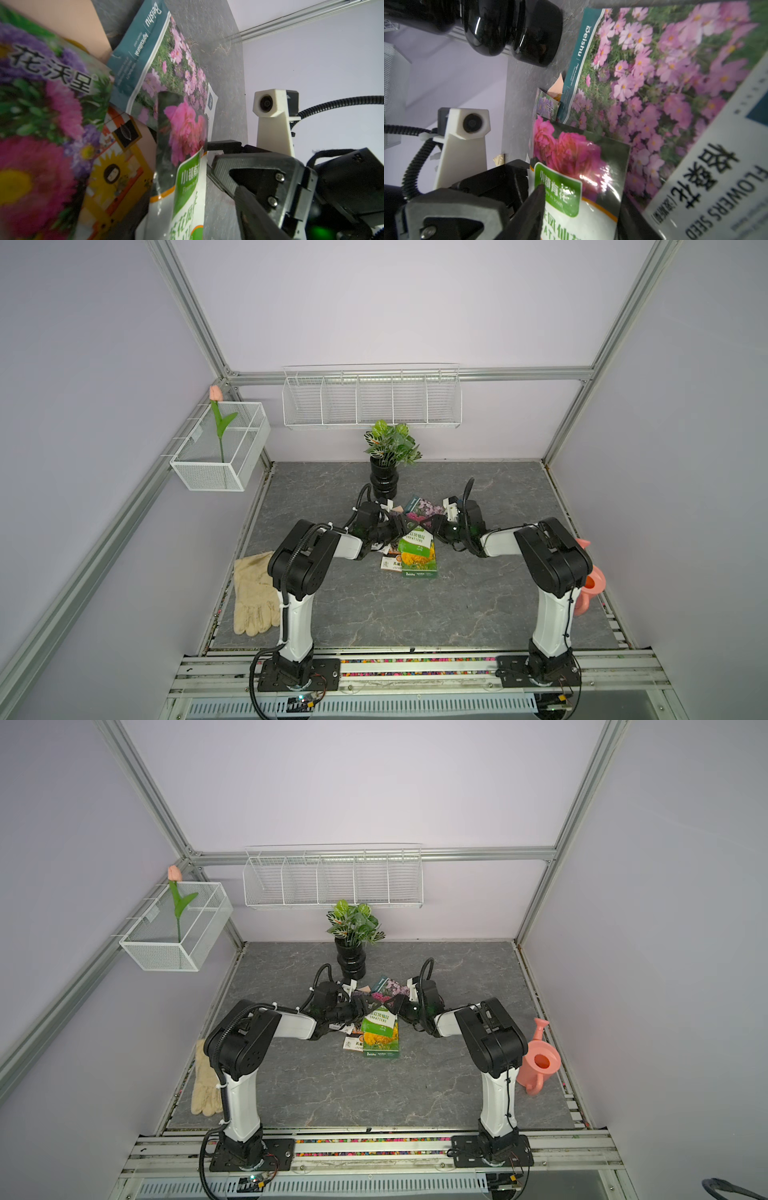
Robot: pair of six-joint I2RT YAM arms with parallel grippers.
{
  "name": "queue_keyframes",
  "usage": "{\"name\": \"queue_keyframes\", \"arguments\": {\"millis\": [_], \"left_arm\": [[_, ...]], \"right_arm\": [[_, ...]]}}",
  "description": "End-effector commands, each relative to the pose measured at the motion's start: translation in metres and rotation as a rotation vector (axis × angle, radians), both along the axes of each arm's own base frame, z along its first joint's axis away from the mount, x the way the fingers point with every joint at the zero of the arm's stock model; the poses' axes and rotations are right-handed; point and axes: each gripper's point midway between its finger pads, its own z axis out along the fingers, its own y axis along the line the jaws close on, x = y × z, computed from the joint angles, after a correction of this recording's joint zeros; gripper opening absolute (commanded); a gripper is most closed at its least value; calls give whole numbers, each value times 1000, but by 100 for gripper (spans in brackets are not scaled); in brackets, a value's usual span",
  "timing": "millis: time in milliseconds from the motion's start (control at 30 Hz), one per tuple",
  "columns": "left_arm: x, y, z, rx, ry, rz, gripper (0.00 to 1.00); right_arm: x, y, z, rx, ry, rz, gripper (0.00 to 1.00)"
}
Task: Arrange the seed packets in a row
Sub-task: Pick up the seed packet from the center of the board.
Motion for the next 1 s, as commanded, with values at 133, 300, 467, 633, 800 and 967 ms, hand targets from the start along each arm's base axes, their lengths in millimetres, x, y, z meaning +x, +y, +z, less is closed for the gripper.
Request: {"name": "queue_keyframes", "arguments": {"millis": [133, 300, 467, 633, 800, 967], "left_arm": [[4, -7, 11, 7, -20, -25, 42], [5, -10, 17, 2, -32, -44, 19], [5, -17, 25, -29, -43, -76, 0], [4, -20, 34, -58, -61, -103, 0], [4, -21, 31, -59, -49, -103, 0], [5, -23, 29, -62, -42, -103, 0]], "right_arm": [[9, -6, 19, -4, -88, -22, 46], [19, -10, 29, 3, -132, -34, 41], [27, -12, 44, 39, -173, -39, 52], [30, -13, 54, 118, -184, -22, 55], [30, -17, 63, 173, -206, -32, 46], [27, -8, 71, 243, -199, 15, 35]]}}
